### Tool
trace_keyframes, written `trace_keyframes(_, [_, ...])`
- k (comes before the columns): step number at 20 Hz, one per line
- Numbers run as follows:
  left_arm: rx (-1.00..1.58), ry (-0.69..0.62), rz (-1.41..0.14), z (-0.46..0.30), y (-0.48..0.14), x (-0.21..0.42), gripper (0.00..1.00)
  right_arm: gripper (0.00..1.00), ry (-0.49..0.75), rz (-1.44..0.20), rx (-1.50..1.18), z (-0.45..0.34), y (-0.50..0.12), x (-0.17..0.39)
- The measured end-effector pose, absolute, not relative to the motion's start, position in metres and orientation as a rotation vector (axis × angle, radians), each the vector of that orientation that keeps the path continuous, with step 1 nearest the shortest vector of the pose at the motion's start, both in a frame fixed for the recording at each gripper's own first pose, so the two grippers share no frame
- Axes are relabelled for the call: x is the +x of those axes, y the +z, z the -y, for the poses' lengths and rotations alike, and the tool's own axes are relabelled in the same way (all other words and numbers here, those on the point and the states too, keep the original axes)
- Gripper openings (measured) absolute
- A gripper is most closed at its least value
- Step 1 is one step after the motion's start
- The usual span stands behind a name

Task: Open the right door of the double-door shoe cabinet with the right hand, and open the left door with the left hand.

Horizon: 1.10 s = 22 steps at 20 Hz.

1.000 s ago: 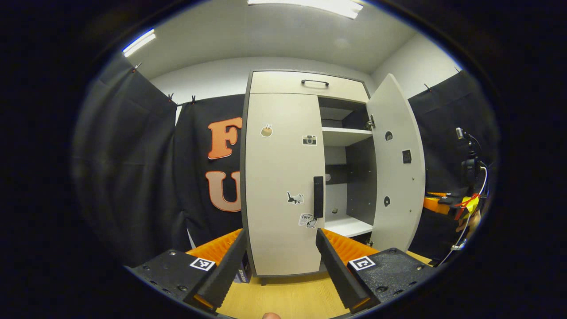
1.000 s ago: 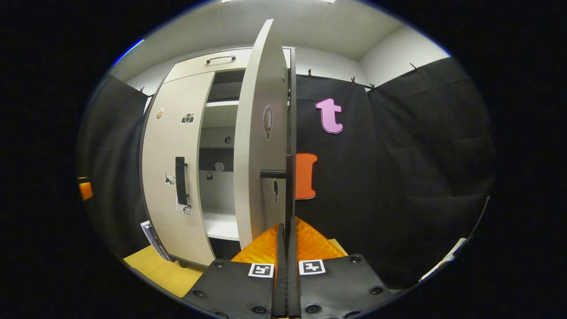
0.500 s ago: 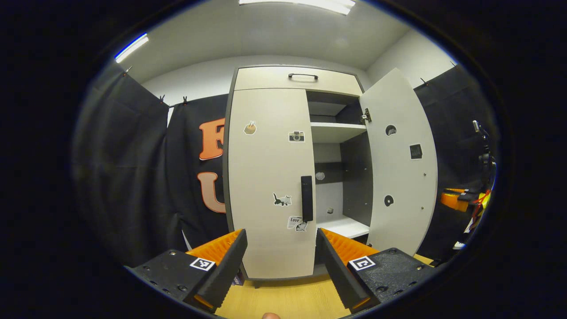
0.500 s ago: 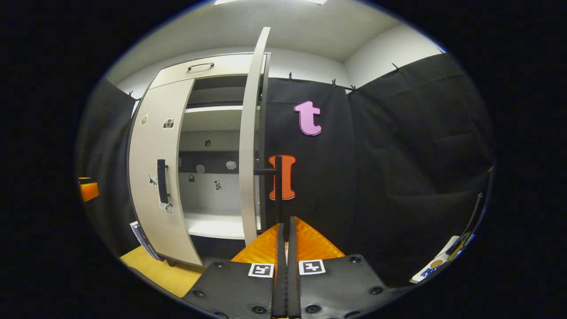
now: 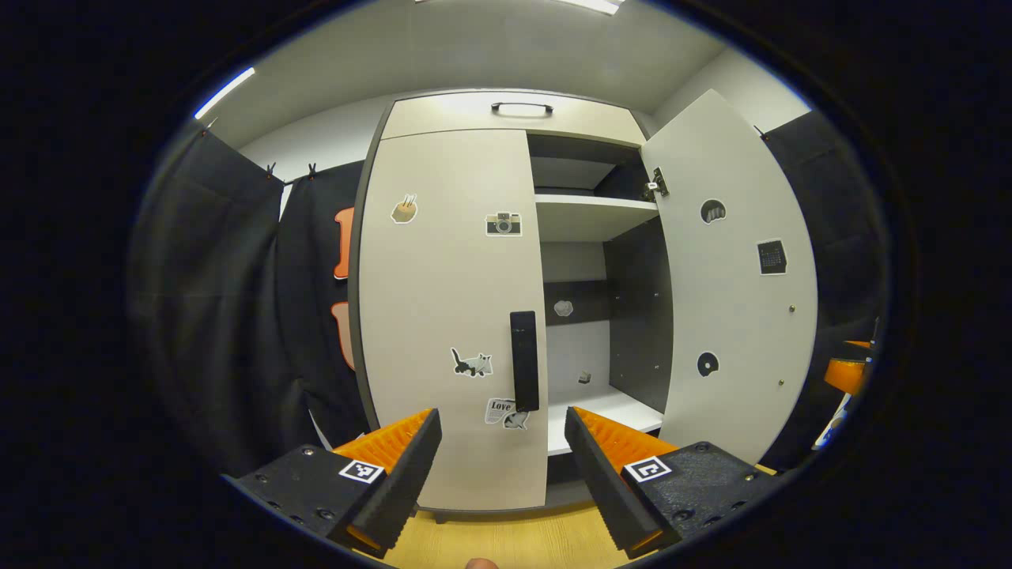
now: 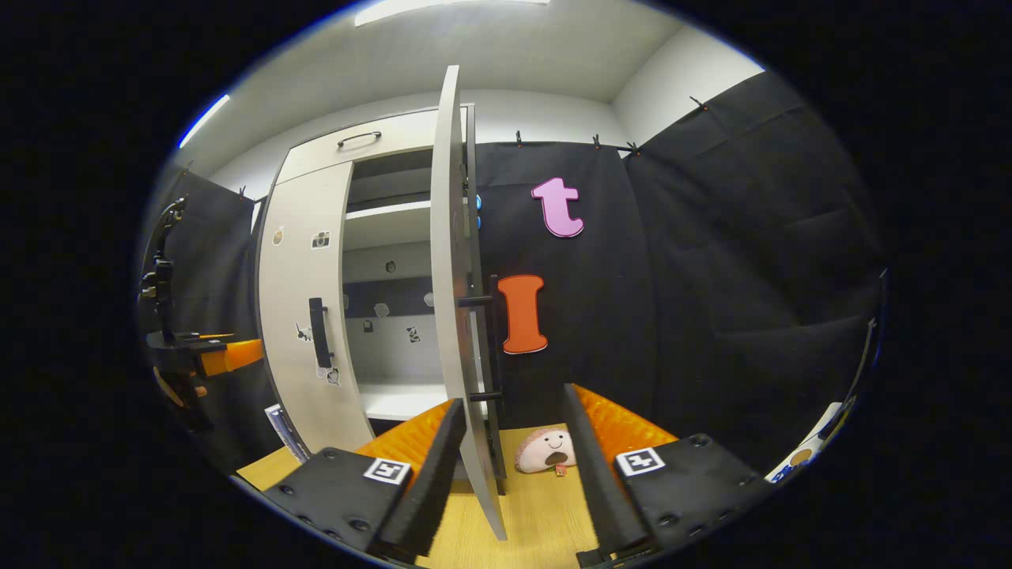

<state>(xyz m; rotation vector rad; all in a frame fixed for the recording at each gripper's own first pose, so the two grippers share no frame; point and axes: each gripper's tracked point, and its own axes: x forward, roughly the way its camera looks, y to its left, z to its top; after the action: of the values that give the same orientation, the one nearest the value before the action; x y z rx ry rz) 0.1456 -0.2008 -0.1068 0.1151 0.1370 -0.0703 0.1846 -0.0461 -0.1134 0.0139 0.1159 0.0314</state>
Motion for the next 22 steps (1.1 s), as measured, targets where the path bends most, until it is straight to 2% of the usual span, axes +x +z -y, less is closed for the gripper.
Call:
trace_keyframes(1, [0.109,-0.068,-0.148,0.205,-0.112,0.157,0.94,0.82,0.036,-0.114,0.018,0.046,-0.113,0.184])
trace_keyframes(2, [0.103,-0.067,-0.158,0.210,-0.117,0.165,0.95,0.84,0.039,-0.112,0.023,0.049,-0.112,0.183])
trace_keyframes(3, [0.100,-0.066,-0.169,0.213,-0.122,0.174,0.95,0.94,0.037,-0.109,0.028,0.053,-0.111,0.183])
trace_keyframes(4, [0.099,-0.060,-0.177,0.214,-0.127,0.185,0.95,0.89,0.034,-0.103,0.034,0.056,-0.110,0.181])
trace_keyframes(5, [0.099,-0.045,-0.189,0.215,-0.132,0.195,0.95,0.89,0.036,-0.095,0.039,0.055,-0.110,0.180])
trace_keyframes(6, [0.100,-0.033,-0.197,0.214,-0.138,0.207,0.95,0.97,0.036,-0.084,0.045,0.057,-0.110,0.181])
trace_keyframes(7, [0.097,-0.024,-0.202,0.215,-0.142,0.217,0.95,0.97,0.036,-0.074,0.051,0.059,-0.109,0.181])
trace_keyframes(8, [0.085,-0.013,-0.207,0.215,-0.145,0.225,0.96,0.89,0.035,-0.072,0.054,0.062,-0.110,0.181])
trace_keyframes(11, [0.022,0.001,-0.225,0.217,-0.154,0.246,0.95,0.89,0.022,-0.061,0.060,0.073,-0.109,0.182])
trace_keyframes(12, [0.007,0.004,-0.230,0.217,-0.155,0.252,0.94,0.97,0.019,-0.056,0.057,0.076,-0.110,0.183])
trace_keyframes(13, [0.005,0.010,-0.229,0.216,-0.155,0.258,0.95,0.89,0.011,-0.054,0.050,0.078,-0.112,0.185])
trace_keyframes(16, [0.051,0.037,-0.213,0.213,-0.154,0.274,0.95,0.89,-0.005,-0.058,0.045,0.087,-0.121,0.191])
trace_keyframes(17, [0.056,0.040,-0.207,0.212,-0.154,0.279,0.95,0.97,0.001,-0.065,0.048,0.085,-0.126,0.192])
trace_keyframes(22, [0.047,0.051,-0.224,0.211,-0.158,0.289,0.93,0.97,-0.004,-0.072,0.042,0.092,-0.133,0.203])
